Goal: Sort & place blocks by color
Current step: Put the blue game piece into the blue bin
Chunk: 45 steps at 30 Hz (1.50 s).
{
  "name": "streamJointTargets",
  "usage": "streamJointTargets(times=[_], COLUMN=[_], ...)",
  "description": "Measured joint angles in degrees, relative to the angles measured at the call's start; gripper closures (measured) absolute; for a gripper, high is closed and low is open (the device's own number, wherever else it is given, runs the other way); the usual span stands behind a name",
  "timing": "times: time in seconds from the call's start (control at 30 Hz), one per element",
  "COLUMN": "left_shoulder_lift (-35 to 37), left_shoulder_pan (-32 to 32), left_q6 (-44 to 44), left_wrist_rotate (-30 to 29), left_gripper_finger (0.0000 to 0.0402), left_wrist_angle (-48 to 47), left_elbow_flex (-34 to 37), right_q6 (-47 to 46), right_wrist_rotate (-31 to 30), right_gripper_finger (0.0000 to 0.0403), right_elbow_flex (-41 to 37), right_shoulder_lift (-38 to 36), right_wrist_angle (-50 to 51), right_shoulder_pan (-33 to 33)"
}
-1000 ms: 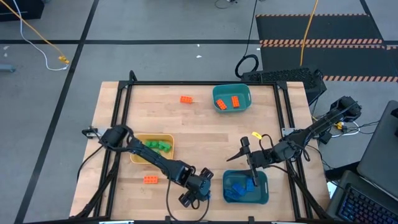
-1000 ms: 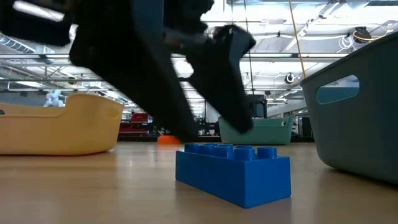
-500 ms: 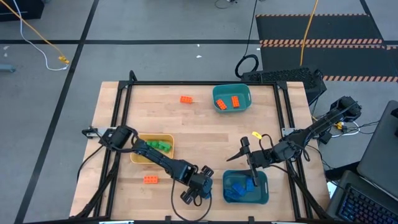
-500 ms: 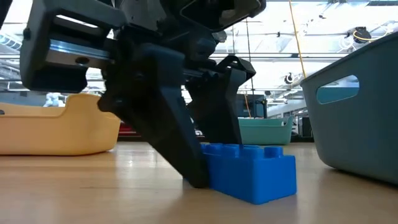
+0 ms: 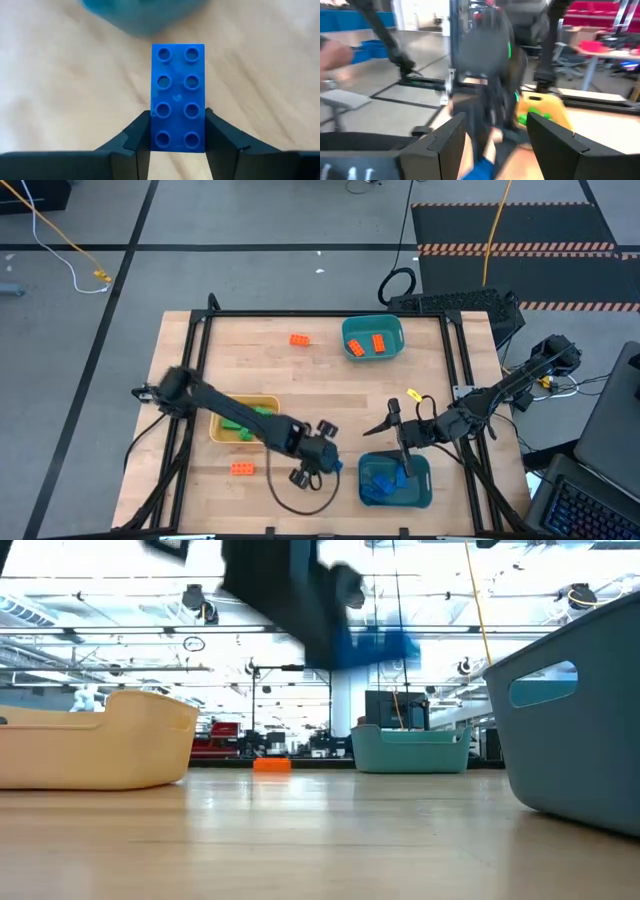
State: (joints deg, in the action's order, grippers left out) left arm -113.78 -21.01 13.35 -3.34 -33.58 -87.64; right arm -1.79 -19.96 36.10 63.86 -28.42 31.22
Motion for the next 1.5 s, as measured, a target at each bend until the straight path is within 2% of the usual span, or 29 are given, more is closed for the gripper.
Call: streamJointTargets(times=[0.1,0.27,0.5,0.7,0.87,1.07,1.2,1.37,1.5], left_shoulder_lift=[5.43,11.40,11.91,11.69,11.74,11.74,11.74,11.76,11.80], left_shoulder_pan=[0.84,2.94,5.07,6.00,5.87,5.07,5.11,5.37,5.51], left_q6=[-0.02,-0.59,-1.16,-1.47,-0.72,-0.18,-0.77,-1.44,-1.82], left_wrist_rotate=[-1.68,-3.32,-5.19,-5.75,-5.97,-6.14,-5.99,-6.24,-10.74], left_gripper_finger=[0.0264,0.0264,0.0264,0.0264,0.0264,0.0264,0.0254,0.0193,0.0153], left_wrist_angle=[2.73,12.20,16.21,20.05,23.15,23.75,22.96,18.84,11.09], left_elbow_flex=[-0.02,-0.12,-0.08,-0.08,-0.08,-0.08,-0.08,-0.10,-0.08], right_q6=[2.36,5.27,17.02,17.78,18.15,19.05,19.91,19.95,20.22], right_wrist_rotate=[-3.75,-4.38,-13.17,-13.92,-19.24,-18.77,-18.83,-19.00,-19.27], right_gripper_finger=[0.0197,0.0197,0.0197,0.0194,0.0175,0.0164,0.0185,0.0272,0.0276], right_elbow_flex=[0.00,0.00,0.02,0.02,0.02,0.02,0.02,0.00,0.00], right_shoulder_lift=[0.00,0.21,4.85,6.21,6.97,7.04,7.04,7.04,6.88], right_wrist_angle=[-0.02,-2.31,-12.12,-13.20,-13.29,-15.75,-16.27,-14.40,-11.93], right_shoulder_pan=[-0.02,0.29,2.55,2.49,2.32,2.25,2.64,2.64,3.40])
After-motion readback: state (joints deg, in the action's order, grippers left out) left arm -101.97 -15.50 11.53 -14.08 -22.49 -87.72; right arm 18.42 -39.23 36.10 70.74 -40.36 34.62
